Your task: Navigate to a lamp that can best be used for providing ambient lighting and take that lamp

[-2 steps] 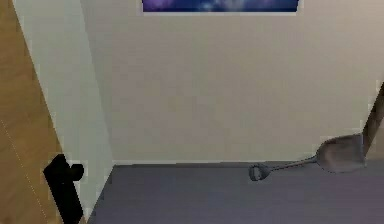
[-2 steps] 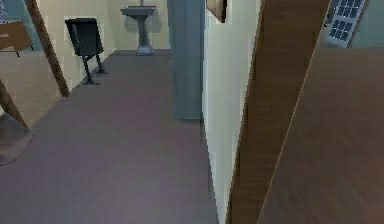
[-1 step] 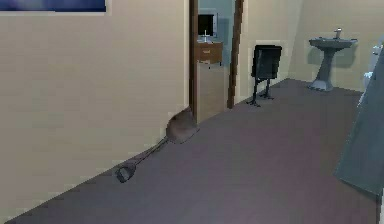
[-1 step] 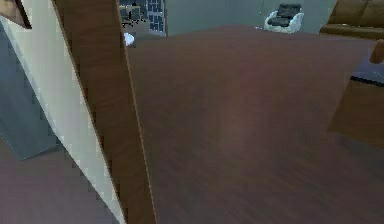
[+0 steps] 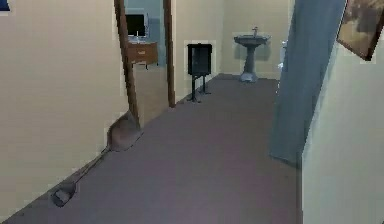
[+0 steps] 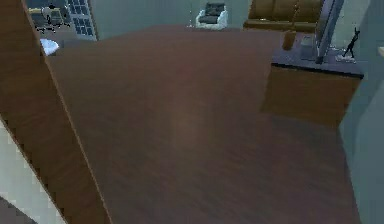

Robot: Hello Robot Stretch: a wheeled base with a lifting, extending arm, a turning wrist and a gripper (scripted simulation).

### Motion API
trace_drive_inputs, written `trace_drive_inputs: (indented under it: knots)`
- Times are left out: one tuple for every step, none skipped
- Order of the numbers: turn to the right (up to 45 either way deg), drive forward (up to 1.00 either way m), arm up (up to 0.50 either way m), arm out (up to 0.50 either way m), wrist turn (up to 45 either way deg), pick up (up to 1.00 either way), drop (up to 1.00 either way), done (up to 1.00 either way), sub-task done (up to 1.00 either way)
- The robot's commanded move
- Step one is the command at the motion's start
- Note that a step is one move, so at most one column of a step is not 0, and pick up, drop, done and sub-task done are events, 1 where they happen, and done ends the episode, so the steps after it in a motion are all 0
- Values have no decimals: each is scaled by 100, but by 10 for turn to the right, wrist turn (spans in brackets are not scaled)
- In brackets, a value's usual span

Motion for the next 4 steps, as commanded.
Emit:
trace_drive_inputs:
  knots:
    - [0, 30, 0, 0, 0, 0, 0, 0, 0]
    - [-270, 0, 0, 0, 0, 0, 0, 0, 0]
    - [0, 5, 0, 0, 0, 0, 0, 0, 0]
    - [210, 0, 0, 0, 0, 0, 0, 0, 0]
